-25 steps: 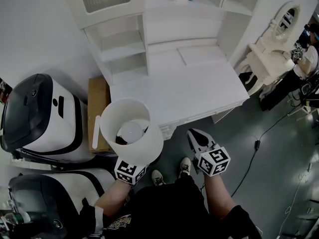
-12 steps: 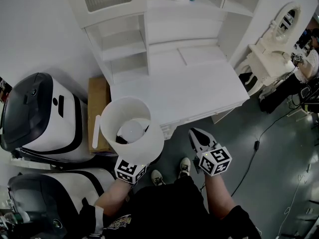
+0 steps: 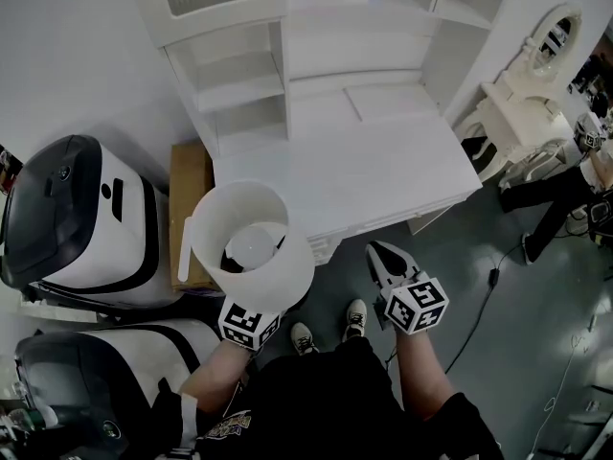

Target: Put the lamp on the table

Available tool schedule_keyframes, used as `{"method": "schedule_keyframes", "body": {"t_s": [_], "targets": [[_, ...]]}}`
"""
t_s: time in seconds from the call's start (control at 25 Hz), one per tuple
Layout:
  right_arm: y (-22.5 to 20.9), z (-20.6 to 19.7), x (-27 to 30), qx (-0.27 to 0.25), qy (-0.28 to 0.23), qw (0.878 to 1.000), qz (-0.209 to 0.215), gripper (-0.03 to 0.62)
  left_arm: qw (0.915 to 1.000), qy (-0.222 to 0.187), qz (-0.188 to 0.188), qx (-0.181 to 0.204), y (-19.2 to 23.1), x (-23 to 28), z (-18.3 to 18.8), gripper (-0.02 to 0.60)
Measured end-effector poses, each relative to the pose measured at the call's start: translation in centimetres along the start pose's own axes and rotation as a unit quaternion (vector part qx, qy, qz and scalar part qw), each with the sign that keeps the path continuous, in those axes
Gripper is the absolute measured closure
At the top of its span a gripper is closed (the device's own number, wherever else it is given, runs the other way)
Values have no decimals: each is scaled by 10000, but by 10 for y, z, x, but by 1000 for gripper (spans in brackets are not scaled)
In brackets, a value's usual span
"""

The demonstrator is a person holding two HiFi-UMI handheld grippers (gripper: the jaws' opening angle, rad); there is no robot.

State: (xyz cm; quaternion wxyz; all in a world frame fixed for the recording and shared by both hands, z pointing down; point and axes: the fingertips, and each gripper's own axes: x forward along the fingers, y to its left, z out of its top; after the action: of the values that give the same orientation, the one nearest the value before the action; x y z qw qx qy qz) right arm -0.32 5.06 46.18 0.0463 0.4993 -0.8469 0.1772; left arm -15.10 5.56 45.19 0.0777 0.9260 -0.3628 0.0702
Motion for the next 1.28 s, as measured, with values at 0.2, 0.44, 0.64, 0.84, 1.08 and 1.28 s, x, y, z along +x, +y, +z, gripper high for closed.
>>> {"method": "schedule_keyframes", "body": {"t_s": [0.2, 0.44, 0.64, 0.84, 1.08, 1.28], "targets": [[-1, 5, 2, -30, -25, 10000, -6, 568, 10000, -5, 0, 24, 1, 0, 1, 469], [-9, 6, 5, 8, -47, 10000, 69, 568, 9999, -22, 102, 32, 1, 6, 4, 469], [-21, 11, 12, -28, -11, 9997, 238, 568, 9996, -8, 293, 10, 2, 18, 5, 469], [-39, 19, 13, -44, 37, 9993, 383, 568, 9988, -30, 469, -116, -2, 33, 9, 469], [-62, 26, 14, -81, 96, 9985, 531, 568, 9979, -38, 628, -121, -9, 51, 14, 469], [-79, 33, 18, -104, 122, 9976, 674, 568, 9967, -65, 790, -149, -12, 66, 18, 469]]}}
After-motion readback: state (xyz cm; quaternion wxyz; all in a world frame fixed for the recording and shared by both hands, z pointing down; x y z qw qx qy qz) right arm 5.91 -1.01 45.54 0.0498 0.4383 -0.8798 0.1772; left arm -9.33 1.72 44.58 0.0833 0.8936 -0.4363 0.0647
